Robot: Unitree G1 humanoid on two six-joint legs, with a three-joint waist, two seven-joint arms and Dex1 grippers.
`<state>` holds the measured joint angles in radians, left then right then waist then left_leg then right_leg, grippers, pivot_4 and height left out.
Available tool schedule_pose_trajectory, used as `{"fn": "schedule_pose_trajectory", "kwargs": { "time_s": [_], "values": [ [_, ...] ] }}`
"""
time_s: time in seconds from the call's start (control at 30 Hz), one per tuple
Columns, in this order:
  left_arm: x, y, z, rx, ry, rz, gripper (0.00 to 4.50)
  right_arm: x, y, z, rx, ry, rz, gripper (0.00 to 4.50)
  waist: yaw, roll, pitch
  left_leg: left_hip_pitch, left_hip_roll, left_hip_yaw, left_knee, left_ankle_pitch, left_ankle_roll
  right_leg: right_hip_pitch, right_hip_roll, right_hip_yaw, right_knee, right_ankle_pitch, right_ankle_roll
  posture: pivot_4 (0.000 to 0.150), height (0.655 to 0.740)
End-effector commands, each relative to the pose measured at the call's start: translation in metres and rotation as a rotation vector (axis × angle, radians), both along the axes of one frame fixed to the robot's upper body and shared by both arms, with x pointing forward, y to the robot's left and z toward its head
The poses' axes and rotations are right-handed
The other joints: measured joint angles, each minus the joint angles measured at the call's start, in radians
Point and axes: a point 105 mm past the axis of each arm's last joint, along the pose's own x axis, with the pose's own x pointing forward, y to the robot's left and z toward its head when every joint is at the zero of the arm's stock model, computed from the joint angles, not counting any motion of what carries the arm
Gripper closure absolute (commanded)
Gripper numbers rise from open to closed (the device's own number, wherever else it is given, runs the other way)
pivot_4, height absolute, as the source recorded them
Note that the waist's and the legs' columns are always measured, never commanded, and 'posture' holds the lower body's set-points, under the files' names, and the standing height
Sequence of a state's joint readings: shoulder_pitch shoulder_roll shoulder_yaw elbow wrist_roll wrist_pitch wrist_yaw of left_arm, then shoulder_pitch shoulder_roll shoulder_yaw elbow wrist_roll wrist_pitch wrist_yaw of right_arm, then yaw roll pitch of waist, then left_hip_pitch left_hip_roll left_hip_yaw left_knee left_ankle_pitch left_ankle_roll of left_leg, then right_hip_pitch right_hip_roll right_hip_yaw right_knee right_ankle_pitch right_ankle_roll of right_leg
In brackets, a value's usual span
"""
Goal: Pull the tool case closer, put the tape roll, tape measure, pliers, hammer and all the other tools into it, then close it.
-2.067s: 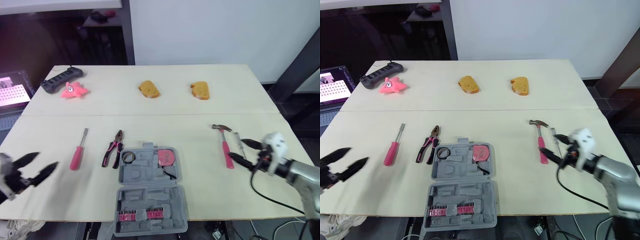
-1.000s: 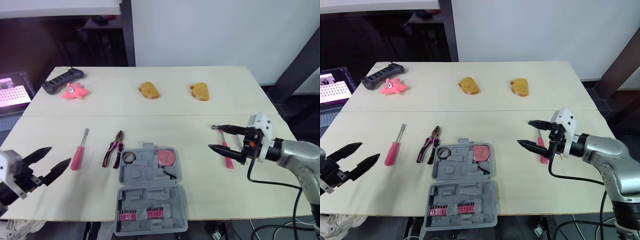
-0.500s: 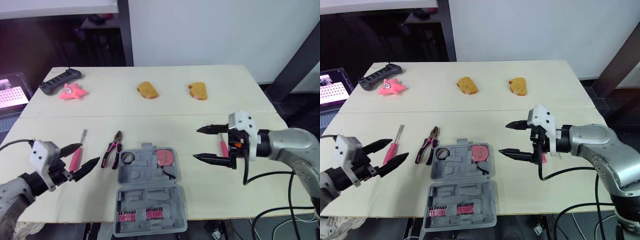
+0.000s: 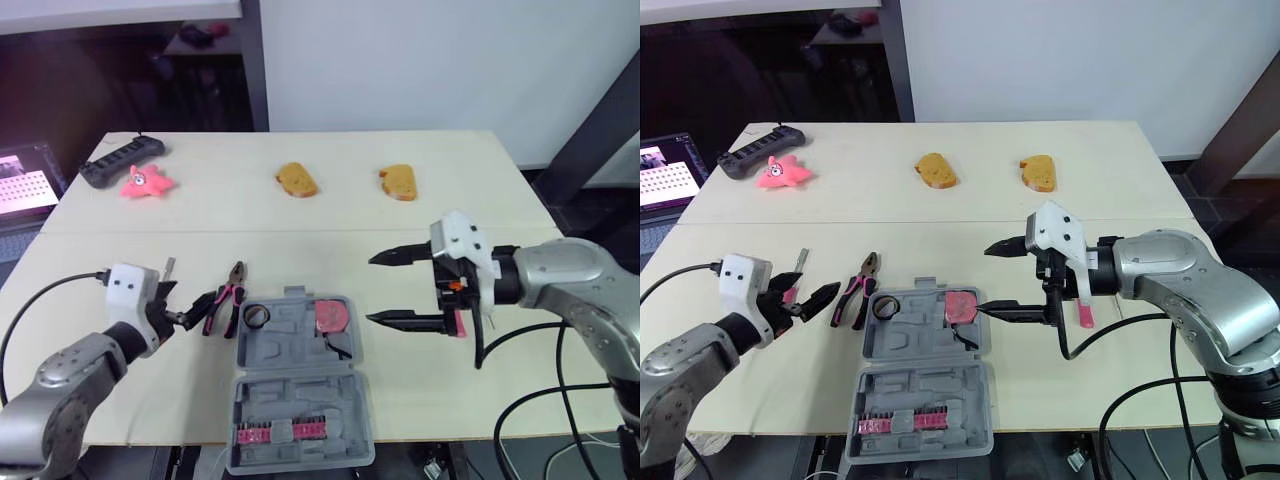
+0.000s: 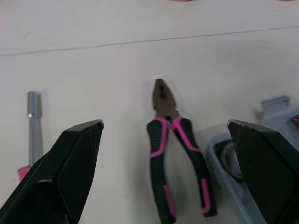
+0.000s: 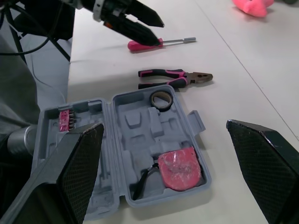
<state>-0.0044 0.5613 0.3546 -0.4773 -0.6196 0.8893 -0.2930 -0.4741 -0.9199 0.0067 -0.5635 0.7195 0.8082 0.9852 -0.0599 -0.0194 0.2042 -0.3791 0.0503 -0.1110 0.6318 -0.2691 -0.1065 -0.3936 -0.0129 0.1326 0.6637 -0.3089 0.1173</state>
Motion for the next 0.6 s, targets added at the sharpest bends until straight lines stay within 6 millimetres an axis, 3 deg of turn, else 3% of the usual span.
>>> {"fn": "schedule_pose_trajectory", "kwargs": {
  "time_s": [0.03,0.23,0.6],
  "values": [
    [0.01,-0.006,-0.001,-0.007,0.072,0.034,0.0,-0.001,0.003,0.005,-0.01,-0.036,0.005,0.06,0.001,0.0,0.0,-0.001,0.0,0.0,0.001,0.0,0.0,0.0,0.0,0.0,0.0,0.0,0.0,0.15,0.74],
    [0.03,-0.009,-0.005,0.03,0.164,0.049,0.0,0.003,0.006,0.004,-0.031,-0.052,-0.013,0.06,0.001,0.0,0.0,-0.002,-0.001,-0.001,0.0,0.0,0.0,-0.002,0.0,-0.001,0.001,0.0,0.0,0.15,0.74],
    [0.062,-0.038,-0.027,0.064,0.238,0.039,0.0,0.01,0.009,-0.001,-0.053,-0.07,-0.046,0.06,0.018,0.0,0.0,-0.012,-0.001,-0.005,0.0,0.001,-0.002,-0.01,-0.001,-0.005,0.002,0.001,0.0,0.15,0.74]
  ]
}}
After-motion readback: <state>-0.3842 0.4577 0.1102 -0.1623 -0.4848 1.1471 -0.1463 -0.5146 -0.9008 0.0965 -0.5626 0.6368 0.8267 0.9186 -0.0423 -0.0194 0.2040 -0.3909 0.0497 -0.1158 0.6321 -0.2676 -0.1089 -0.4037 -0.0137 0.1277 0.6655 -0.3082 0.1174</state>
